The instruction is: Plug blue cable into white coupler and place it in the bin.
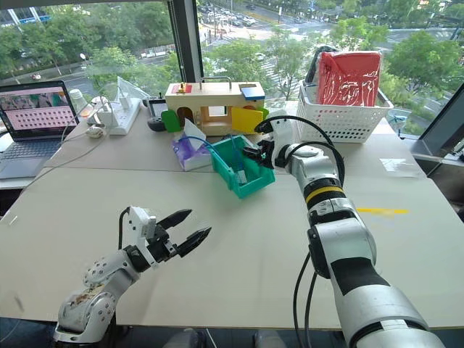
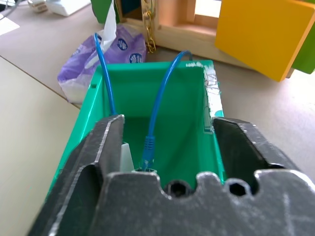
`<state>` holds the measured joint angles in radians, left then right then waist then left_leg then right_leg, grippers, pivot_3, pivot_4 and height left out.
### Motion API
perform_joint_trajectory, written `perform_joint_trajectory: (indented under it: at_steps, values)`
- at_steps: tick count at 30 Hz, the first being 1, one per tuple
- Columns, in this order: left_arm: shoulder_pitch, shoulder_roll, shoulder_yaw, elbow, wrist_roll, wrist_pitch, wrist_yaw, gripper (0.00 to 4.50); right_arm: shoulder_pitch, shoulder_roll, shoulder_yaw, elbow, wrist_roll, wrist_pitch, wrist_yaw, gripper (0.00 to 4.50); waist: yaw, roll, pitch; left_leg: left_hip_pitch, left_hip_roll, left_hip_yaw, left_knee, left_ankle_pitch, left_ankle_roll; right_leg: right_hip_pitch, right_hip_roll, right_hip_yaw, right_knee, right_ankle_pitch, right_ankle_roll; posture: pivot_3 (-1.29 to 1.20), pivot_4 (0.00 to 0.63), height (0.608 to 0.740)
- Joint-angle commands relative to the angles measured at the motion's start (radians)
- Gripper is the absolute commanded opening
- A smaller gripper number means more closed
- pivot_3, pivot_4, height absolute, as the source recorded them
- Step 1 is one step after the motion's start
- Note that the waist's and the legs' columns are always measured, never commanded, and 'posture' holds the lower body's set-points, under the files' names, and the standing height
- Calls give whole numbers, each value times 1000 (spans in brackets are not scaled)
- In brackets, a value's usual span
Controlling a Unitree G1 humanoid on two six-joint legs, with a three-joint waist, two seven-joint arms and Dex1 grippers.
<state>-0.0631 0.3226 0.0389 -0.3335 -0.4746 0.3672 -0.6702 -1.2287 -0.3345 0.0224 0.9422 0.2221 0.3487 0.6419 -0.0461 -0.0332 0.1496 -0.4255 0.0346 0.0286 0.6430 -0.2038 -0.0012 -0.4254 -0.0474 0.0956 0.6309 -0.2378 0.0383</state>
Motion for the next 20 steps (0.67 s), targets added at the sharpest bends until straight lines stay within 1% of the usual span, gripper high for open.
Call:
perform_joint_trajectory:
  at_steps: [1,3,5,7,9,11,12,13,14,16,18,20]
  values:
    - [-51,-5,21,22,-2,-39,11,4500,47,-81,-63,-296,73,116,65,4473,2,0,0,0,0,0,0,0,0,0,0,0,0,0,0,0,150,739]
    - [-99,-4,33,46,10,-43,39,4500,177,-182,-93,-581,158,244,152,4473,15,0,0,-1,0,-1,0,0,0,0,0,-1,-1,0,0,0,150,739]
    - [-132,-2,38,65,41,-54,78,4500,319,-268,-120,-815,221,314,209,4473,33,0,0,-4,0,-4,1,0,0,1,-1,-5,-1,0,0,0,150,739]
    - [-159,-1,34,80,76,-50,121,4500,470,-327,-163,-997,268,349,221,4473,36,0,0,-5,-1,-5,1,-1,1,1,-1,-6,-1,0,1,0,150,739]
    - [-185,9,24,100,127,-41,165,4500,639,-356,-232,-1158,311,382,198,4473,36,0,0,-6,-1,-6,1,-1,2,2,-1,-7,-2,0,1,0,150,739]
    - [-204,20,17,119,142,-55,156,4500,828,-392,-263,-1276,286,366,189,4473,30,0,0,-5,-2,-6,1,-1,2,1,-2,-6,-3,0,1,0,150,739]
    - [-215,25,13,128,139,-44,146,4500,920,-389,-284,-1322,283,358,180,4473,31,0,0,-4,-2,-5,2,-1,2,1,-2,-5,-4,0,1,0,150,739]
    - [-225,28,12,138,137,-35,143,4500,993,-364,-311,-1352,292,359,153,4473,30,0,0,-4,-2,-4,2,-1,2,1,-2,-3,-4,0,1,0,150,739]
    - [-237,30,11,149,129,-24,134,4500,1071,-340,-321,-1372,270,325,124,4473,32,-2,0,-3,-2,-4,2,-1,2,1,-1,-3,-2,0,1,0,150,739]
    - [-254,39,6,173,122,-14,113,4500,1163,-298,-327,-1391,240,278,75,4473,28,-2,0,1,0,-5,3,-1,1,6,1,-4,-1,0,1,0,150,739]
    - [-272,56,-5,205,129,-13,88,4500,1203,-262,-318,-1386,208,246,22,4473,18,-1,1,2,-1,-2,3,1,0,4,2,1,0,-1,2,0,150,739]
    - [-295,79,-19,219,113,37,50,4500,1223,-236,-310,-1368,177,204,-11,4473,12,-2,1,3,0,-2,4,4,-1,5,3,1,0,-1,6,0,150,739]
